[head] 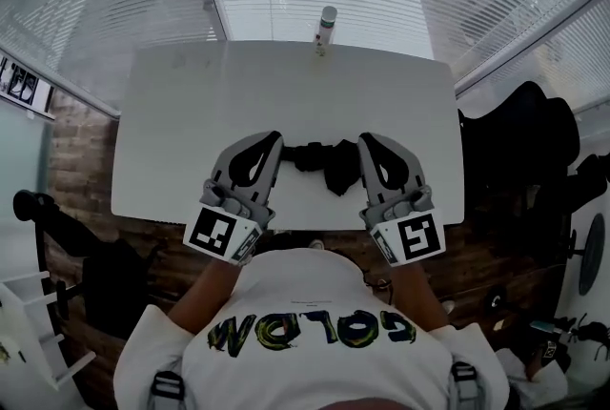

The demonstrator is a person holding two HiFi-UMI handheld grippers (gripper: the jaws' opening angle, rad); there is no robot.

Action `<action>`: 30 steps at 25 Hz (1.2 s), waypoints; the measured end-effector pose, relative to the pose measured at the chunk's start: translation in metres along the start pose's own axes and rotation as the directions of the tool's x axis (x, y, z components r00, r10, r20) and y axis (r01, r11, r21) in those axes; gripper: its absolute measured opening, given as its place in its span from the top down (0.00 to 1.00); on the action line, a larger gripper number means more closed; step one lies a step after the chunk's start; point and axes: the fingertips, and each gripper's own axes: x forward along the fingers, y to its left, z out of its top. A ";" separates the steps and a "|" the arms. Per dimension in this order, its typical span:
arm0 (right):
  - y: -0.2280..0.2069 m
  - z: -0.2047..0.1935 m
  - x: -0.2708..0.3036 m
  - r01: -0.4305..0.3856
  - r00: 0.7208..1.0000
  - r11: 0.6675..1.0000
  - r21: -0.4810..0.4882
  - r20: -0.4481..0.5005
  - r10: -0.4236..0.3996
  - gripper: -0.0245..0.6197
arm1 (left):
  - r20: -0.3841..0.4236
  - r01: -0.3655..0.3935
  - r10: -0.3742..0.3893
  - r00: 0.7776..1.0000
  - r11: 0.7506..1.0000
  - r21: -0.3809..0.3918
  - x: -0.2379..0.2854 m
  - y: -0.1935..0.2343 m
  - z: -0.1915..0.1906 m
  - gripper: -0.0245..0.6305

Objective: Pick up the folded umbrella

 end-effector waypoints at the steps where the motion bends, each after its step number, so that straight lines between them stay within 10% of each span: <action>1: 0.001 -0.001 0.006 0.003 1.000 1.000 -0.002 -0.004 -0.003 0.95 | 0.001 0.005 -0.005 1.000 1.000 -0.003 0.001 0.006 0.000 0.95; 21: -0.014 -0.062 0.049 -0.077 0.985 0.997 -0.027 -0.154 0.072 0.71 | -0.043 0.035 -0.036 0.998 0.999 -0.027 0.025 0.039 -0.023 0.95; 30: 0.018 -0.168 0.070 -0.340 0.843 0.940 -0.024 -0.450 0.294 0.54 | -0.070 0.023 -0.025 0.997 0.999 -0.037 0.029 0.040 -0.039 0.95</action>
